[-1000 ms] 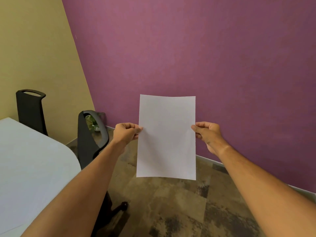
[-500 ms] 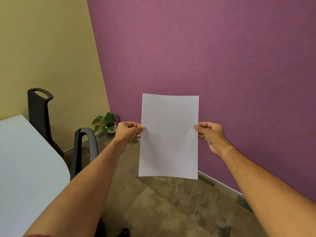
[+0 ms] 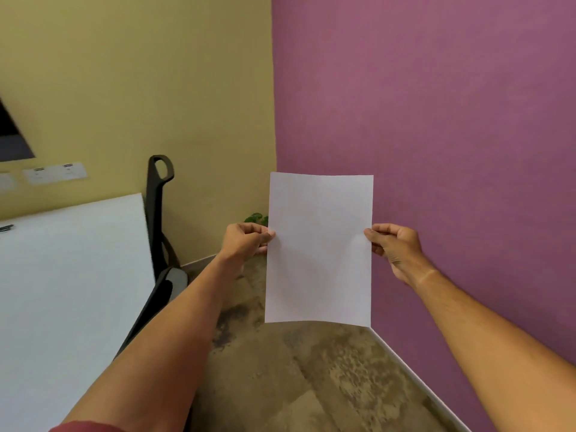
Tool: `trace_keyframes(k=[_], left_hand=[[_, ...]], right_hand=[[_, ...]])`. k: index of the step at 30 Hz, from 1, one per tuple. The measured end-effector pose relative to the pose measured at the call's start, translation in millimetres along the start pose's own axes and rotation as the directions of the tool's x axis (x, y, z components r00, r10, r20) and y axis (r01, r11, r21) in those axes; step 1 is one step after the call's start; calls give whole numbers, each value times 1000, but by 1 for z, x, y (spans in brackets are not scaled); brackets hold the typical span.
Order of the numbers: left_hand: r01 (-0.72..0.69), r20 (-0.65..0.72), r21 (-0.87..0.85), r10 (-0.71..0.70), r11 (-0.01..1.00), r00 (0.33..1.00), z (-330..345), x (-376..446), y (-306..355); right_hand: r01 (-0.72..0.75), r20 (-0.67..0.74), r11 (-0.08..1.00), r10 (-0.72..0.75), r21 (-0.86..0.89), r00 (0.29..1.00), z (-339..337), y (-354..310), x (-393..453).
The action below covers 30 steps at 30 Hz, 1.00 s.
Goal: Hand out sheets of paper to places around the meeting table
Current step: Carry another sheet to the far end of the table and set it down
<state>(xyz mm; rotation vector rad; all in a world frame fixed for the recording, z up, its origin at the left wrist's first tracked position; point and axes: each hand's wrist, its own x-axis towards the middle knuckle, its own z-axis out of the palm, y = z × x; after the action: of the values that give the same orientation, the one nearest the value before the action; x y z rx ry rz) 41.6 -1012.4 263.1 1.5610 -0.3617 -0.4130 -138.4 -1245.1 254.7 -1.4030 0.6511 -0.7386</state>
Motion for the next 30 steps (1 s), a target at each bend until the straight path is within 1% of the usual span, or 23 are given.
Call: trace_keyframes(k=[6,10,15,19,25,28,30], left_hand=[[12,-195,-1,-12,1000,981,-15,75,1],[5,-283,-5,-6,1000,959,-35,124,-5],[10,-389,-5,-11,1000,921,-70,190,-16],[-4,-461,-37,-14,999,887,-110,247,-23],[22,-577,-95,-73,995,813,-176,312,-24],[20,-645,-114,-89,993,759,-206,330,-24],[24,-692,-114,-97,993,715,-227,338,-28]], right_hand=[[-23,182,1000,23,-7,983,57,3,115],[-36,295,999,37,-8,955,105,10,178],[-50,396,999,50,-11,917,181,25,249],[-67,470,998,69,-22,880,259,40,308],[-100,584,994,104,-38,805,374,52,375],[-104,663,993,114,-54,740,430,56,396],[-97,721,993,111,-61,684,469,61,406]])
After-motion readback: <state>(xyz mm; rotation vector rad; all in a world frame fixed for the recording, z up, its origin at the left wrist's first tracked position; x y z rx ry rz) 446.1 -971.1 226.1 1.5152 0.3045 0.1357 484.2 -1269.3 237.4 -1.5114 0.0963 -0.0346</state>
